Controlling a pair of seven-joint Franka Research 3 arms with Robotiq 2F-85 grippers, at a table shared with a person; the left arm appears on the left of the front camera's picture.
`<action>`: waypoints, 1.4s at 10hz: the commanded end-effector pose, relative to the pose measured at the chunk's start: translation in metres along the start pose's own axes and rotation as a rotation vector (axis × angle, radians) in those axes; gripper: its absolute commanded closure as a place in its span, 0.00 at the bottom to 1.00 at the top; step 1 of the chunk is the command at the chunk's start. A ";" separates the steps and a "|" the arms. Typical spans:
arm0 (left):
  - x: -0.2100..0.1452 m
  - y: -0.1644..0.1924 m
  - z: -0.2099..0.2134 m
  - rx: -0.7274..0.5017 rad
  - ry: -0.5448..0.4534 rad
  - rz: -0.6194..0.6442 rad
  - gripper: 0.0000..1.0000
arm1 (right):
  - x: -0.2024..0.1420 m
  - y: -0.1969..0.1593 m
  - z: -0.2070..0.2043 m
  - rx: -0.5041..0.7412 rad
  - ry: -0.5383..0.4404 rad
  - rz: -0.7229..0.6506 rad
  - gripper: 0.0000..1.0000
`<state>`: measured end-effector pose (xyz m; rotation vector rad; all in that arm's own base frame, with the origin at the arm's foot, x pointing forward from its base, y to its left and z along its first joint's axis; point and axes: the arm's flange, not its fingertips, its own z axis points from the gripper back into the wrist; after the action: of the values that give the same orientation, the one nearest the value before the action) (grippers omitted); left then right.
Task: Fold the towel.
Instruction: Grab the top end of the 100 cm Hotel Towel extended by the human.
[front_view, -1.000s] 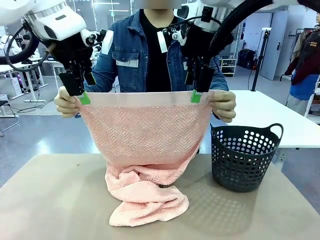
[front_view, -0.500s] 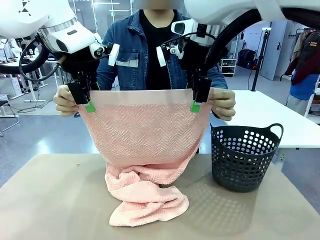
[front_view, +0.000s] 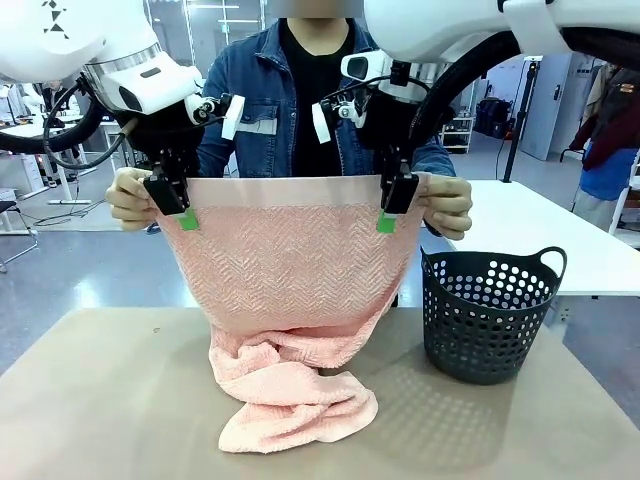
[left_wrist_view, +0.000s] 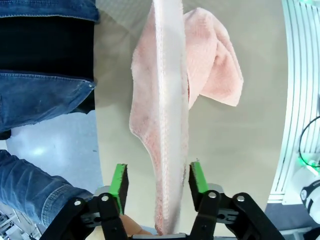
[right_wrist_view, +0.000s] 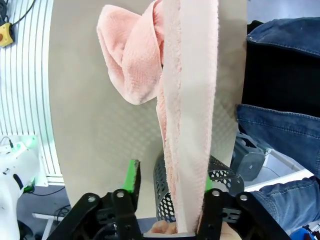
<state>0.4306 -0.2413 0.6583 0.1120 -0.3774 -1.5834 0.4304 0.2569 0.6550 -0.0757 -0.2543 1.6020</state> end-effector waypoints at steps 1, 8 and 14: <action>-0.001 -0.007 0.002 0.020 -0.008 0.009 1.00 | 0.000 0.008 -0.003 -0.036 0.015 -0.031 0.85; -0.002 -0.018 0.003 0.024 0.018 0.013 1.00 | 0.001 0.015 -0.003 -0.058 0.013 -0.032 1.00; -0.002 -0.010 0.003 0.003 0.005 -0.001 1.00 | 0.000 0.007 0.002 -0.026 -0.004 -0.001 1.00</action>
<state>0.4204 -0.2391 0.6571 0.1171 -0.3740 -1.5840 0.4231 0.2567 0.6538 -0.0898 -0.2757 1.5986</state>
